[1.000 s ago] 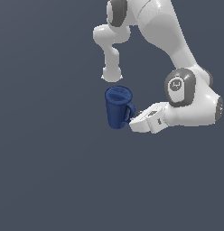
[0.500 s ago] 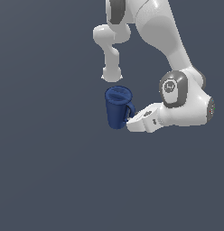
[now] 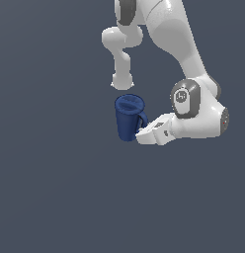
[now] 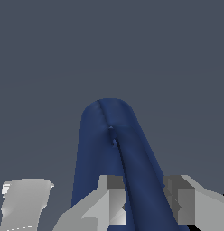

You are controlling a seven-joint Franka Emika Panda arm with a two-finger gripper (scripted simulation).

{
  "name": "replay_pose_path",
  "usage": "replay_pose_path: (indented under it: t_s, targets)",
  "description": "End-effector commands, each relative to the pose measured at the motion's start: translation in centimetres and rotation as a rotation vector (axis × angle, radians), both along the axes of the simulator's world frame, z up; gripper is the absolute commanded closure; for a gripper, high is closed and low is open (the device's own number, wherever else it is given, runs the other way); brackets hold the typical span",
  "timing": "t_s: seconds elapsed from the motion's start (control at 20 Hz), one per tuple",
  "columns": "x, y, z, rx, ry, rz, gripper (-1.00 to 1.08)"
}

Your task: Pick up the object and move it to a goal position.

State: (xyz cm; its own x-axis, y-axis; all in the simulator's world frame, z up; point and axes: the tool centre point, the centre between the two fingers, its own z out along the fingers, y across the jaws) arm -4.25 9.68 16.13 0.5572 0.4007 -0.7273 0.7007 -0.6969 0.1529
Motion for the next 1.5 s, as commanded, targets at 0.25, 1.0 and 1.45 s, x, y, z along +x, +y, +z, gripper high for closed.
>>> replay_pose_path:
  t_s: [0.25, 1.0, 1.45]
  targets:
    - [0.0, 0.0, -0.1, 0.0, 0.001, 0.0, 1.08]
    - [3.7, -1.4, 3.5, 0.038, -0.164, 0.042, 1.08]
    - [8.3, -3.6, 9.7, 0.097, -0.411, 0.105, 1.08]
